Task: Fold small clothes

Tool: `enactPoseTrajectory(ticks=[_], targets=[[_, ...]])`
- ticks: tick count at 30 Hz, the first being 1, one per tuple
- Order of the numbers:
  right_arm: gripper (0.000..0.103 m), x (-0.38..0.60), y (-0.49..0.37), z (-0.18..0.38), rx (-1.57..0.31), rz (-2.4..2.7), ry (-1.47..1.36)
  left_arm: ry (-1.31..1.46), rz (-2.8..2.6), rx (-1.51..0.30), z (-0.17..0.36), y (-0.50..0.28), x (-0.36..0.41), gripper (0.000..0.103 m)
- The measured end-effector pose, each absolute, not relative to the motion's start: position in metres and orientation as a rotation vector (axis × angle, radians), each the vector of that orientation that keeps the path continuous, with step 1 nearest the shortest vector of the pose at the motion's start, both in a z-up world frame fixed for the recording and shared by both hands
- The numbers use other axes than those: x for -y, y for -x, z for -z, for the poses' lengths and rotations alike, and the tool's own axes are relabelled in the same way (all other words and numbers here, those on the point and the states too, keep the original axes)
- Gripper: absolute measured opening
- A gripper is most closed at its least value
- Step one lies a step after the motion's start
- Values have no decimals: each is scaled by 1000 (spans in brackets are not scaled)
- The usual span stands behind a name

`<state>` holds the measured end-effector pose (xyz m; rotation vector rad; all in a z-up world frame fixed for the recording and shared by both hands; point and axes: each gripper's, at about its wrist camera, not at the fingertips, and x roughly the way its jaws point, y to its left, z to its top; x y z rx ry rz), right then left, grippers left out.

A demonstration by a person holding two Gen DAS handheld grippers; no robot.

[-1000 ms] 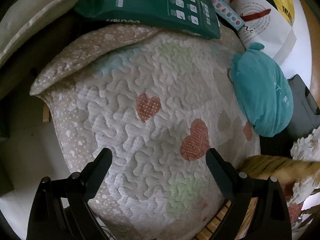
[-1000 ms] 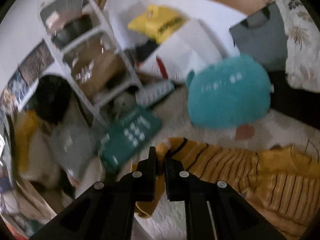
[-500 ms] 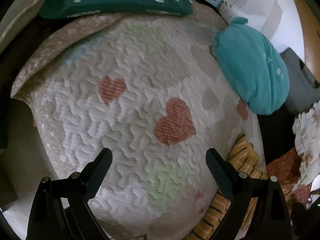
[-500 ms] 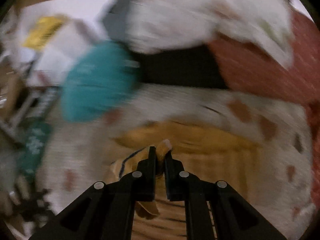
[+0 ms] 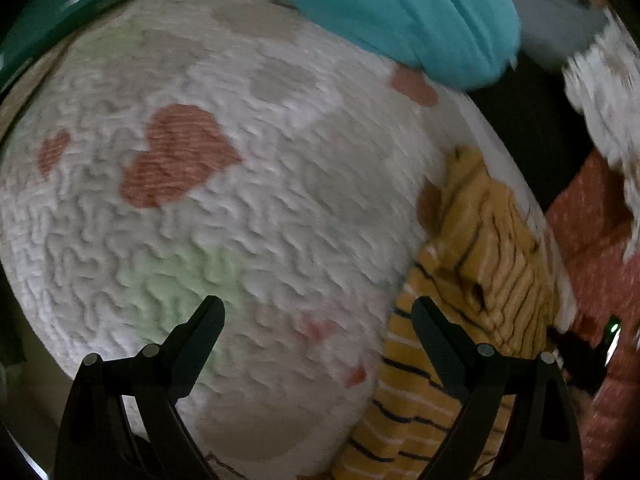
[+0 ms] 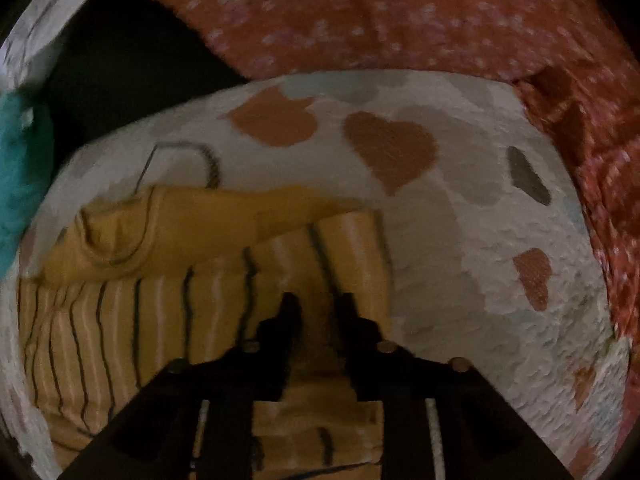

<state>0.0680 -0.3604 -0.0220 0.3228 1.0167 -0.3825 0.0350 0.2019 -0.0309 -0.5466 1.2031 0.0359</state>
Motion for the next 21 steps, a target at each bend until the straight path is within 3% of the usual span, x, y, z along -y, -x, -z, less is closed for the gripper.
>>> enactPoseTrajectory(ticks=[3,9,13,17,21], targets=[[45,379,-49,10,-942,409,-367,505,-8,-1217,33,-34,-185,94],[43,368,-28,-12,-894,184,-447,535,29,-1239,39,-30,-176,94],[43,335,-36,6,-972,-21,-457,521,40,-1236,37,-32,-168,94],[43,358,-45,41,-1066,342,-327,530,4,-1256,40,-33,-171,94],[40,353,-31,21,-955,375,-464,556,-24,-1241,37,-34,-186,94]])
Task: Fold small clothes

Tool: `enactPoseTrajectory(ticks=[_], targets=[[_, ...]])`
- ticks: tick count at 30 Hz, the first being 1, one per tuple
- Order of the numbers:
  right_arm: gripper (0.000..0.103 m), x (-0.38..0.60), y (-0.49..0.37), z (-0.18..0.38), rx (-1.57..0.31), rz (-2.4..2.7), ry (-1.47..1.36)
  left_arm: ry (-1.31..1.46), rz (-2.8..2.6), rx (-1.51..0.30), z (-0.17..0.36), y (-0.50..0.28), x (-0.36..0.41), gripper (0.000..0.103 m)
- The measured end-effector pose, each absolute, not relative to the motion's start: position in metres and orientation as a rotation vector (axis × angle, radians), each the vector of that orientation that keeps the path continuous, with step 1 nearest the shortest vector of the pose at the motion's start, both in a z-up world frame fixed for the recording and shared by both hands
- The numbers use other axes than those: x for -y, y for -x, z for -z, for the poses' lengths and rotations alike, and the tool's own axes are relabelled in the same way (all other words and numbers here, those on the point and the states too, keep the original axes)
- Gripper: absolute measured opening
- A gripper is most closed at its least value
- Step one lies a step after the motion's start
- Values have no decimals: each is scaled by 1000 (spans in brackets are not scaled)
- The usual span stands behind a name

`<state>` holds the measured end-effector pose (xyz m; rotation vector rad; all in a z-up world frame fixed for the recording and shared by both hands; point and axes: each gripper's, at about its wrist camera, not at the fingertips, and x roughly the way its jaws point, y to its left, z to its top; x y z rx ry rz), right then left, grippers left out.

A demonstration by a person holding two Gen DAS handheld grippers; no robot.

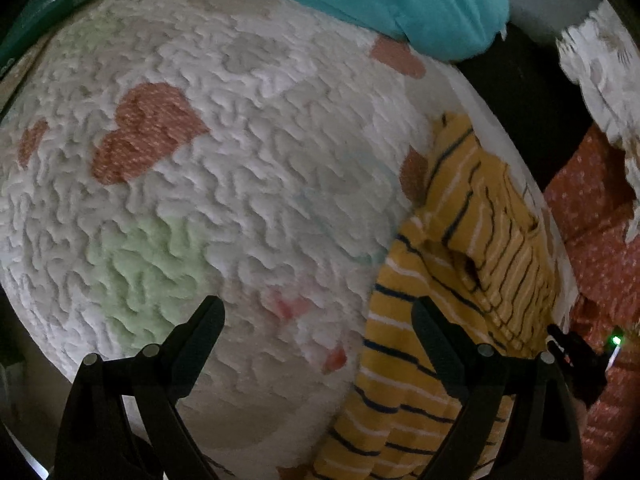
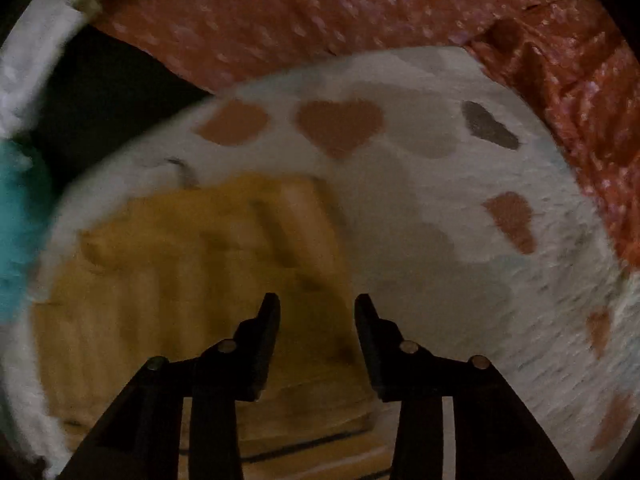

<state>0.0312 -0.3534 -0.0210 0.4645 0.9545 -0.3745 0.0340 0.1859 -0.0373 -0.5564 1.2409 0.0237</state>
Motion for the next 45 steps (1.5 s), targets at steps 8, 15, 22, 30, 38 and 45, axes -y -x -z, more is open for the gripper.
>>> enactPoseTrajectory(ticks=[8,15,22,30,38,45], targets=[[22,144,-97,0,-979,-259,-423,629,-87,-1227,38,-24,-223,94],[21,41,-144,65,-1187,-312,-372,626,-98,-1199,32,-23,-237,94],[25,110,-67,4,-1043,-303,-359,604,-46,-1200,30,-17,-232,94],[48,311,104,4,-986,52,-471,578,99,-1291,49,15,-185,94],[51,389,217,82,-1009,183,-774,512,198,-1355,74,60,-135,94],[59,370,232,96,-952,55,-841,456,229,-1299,76,86,-119,94]])
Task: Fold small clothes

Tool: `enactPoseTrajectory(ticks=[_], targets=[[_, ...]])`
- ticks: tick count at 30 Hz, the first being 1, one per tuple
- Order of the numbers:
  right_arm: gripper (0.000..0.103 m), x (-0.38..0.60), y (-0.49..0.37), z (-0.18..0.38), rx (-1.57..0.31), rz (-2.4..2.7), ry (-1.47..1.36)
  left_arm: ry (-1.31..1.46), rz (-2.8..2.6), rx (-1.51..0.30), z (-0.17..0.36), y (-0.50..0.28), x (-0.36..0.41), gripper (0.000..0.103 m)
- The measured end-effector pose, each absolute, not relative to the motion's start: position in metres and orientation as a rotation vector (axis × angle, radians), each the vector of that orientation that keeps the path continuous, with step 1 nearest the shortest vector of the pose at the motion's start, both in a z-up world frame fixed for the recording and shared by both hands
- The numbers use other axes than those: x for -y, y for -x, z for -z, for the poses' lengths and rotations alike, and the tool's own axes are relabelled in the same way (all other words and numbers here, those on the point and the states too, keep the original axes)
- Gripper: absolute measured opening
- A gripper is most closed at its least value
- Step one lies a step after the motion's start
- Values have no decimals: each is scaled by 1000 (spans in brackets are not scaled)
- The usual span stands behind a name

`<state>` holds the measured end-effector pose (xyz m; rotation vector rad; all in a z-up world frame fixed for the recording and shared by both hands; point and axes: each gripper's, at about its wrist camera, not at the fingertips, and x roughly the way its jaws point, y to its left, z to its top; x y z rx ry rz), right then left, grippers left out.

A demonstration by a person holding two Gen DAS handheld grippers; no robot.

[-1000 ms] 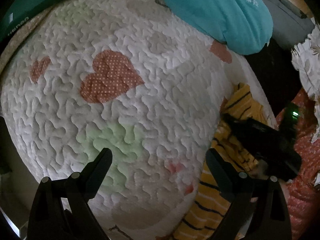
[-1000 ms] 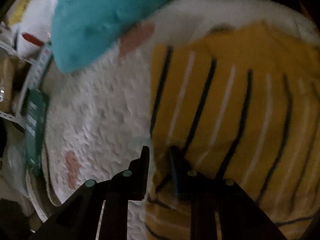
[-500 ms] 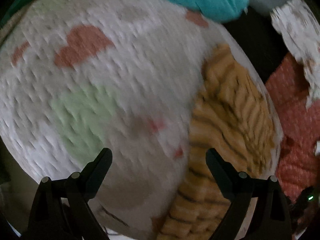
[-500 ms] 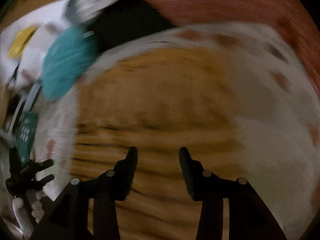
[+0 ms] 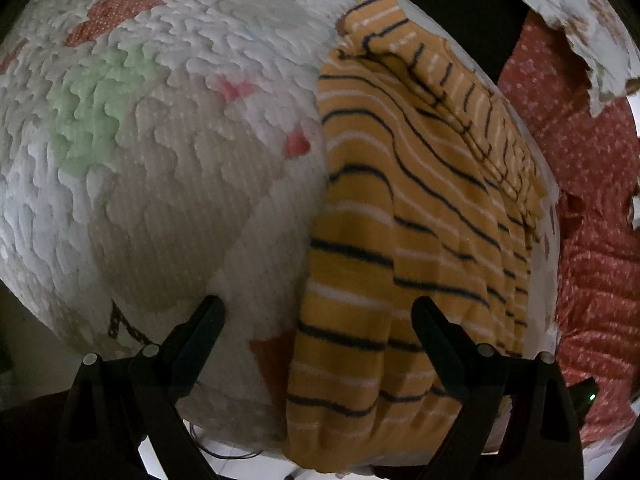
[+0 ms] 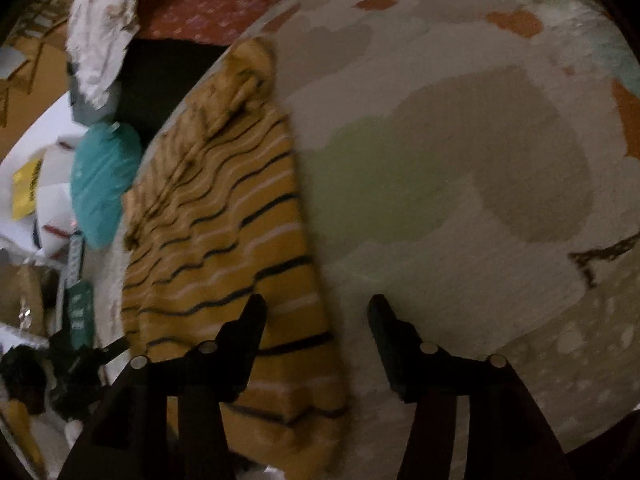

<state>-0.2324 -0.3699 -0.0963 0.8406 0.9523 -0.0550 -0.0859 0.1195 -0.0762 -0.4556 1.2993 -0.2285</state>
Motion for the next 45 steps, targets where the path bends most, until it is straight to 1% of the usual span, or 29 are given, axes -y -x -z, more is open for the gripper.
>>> enactPoseTrajectory(ticks=[2,6,11,18,19,20,21,22,23,24,25,26,27,30,33,38,45], targets=[[59,365,233,97,-948,5,-856,463,242,-1298,78,92,-118,94],[59,353,234,110,-960,-113,-937,572,279,-1322,88,102,-127,94],[62,341,232,109,-952,-150,-935,578,291,-1328,91,109,-122,94],[62,330,241,113,-960,-174,-961,470,355,-1377,96,126,-96,94],[62,327,243,113,-963,-173,-955,444,355,-1389,96,129,-92,92],[62,322,244,113,-969,-168,-944,410,346,-1400,97,132,-88,81],[62,317,247,112,-973,-159,-928,347,307,-1401,96,134,-85,74],[62,312,248,111,-975,-147,-901,307,279,-1402,95,135,-84,56],[60,304,250,108,-977,-127,-852,287,256,-1404,94,136,-86,43],[52,298,250,106,-982,-110,-813,323,263,-1406,93,134,-91,35],[44,290,249,103,-993,-81,-751,373,284,-1407,91,133,-96,9],[24,280,246,101,-1011,-59,-687,415,304,-1412,89,131,-100,9],[14,277,244,100,-1026,-65,-668,435,299,-1408,86,130,-104,9],[10,277,244,95,-1025,-82,-713,437,285,-1398,73,130,-111,9],[9,274,250,88,-1022,-99,-746,436,284,-1396,63,139,-119,9],[9,276,264,90,-1061,-122,-797,426,260,-1401,51,144,-130,9],[8,276,294,99,-1139,-142,-787,435,241,-1426,51,165,-134,9]])
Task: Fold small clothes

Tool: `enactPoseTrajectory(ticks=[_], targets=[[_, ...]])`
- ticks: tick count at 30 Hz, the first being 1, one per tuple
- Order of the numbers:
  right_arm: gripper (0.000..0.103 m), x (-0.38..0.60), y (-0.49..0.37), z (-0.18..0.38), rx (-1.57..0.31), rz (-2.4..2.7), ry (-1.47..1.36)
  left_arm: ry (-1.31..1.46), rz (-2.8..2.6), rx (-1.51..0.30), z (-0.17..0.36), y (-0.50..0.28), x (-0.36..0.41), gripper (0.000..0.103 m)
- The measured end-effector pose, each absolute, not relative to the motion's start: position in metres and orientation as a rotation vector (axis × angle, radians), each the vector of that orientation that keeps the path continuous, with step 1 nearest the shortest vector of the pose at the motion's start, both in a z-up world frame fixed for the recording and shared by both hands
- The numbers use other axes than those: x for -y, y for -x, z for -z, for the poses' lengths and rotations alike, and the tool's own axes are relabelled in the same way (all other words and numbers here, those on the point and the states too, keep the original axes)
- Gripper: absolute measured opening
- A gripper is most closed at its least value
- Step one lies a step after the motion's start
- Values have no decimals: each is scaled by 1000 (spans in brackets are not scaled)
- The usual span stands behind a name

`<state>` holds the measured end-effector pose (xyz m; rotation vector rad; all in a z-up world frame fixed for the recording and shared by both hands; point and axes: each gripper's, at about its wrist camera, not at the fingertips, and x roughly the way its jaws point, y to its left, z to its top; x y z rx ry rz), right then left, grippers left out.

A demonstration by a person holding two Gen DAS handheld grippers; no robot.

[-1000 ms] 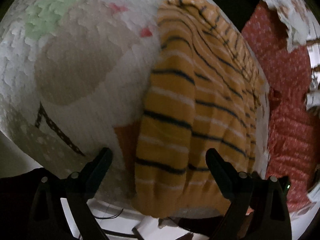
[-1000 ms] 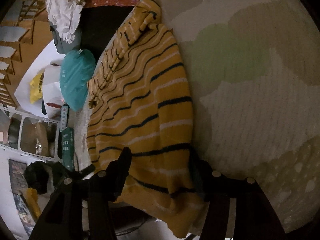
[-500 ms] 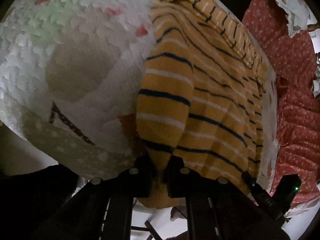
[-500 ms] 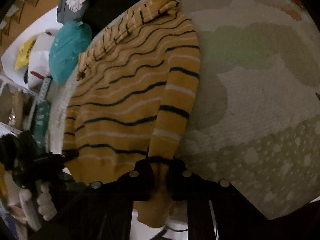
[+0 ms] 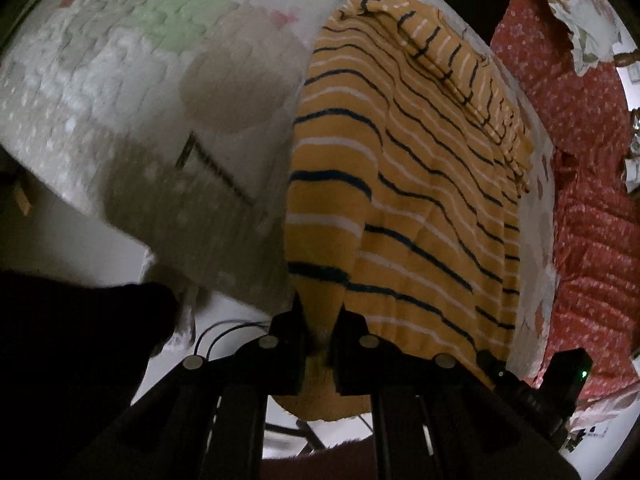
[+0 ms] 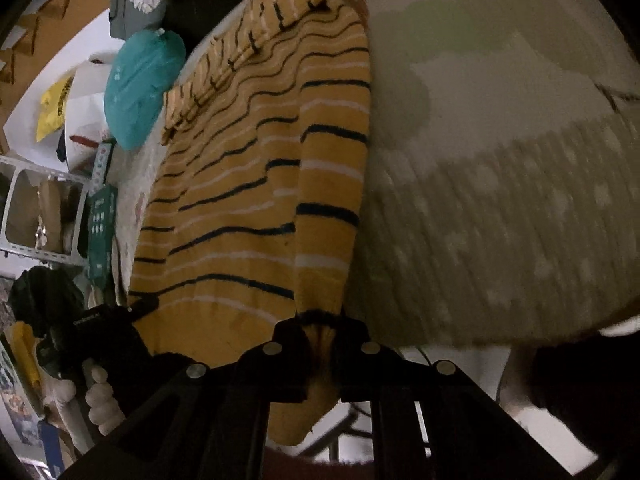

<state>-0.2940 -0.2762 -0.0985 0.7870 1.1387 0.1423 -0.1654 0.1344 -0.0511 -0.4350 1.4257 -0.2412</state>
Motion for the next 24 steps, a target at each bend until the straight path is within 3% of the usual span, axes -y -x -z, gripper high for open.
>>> enactPoseTrajectory(ticks=[7,11,24], targets=[[8,285,316,111,-1192,-142,-812,469,260,-1447,57,189,-139,9],[9,289,306,92,-1135,-185,-851,546,323,-1395,39,178,-143,9],[9,326,164,16,-921,-215,-865,566,329,-1268,-13,32,-102,9]])
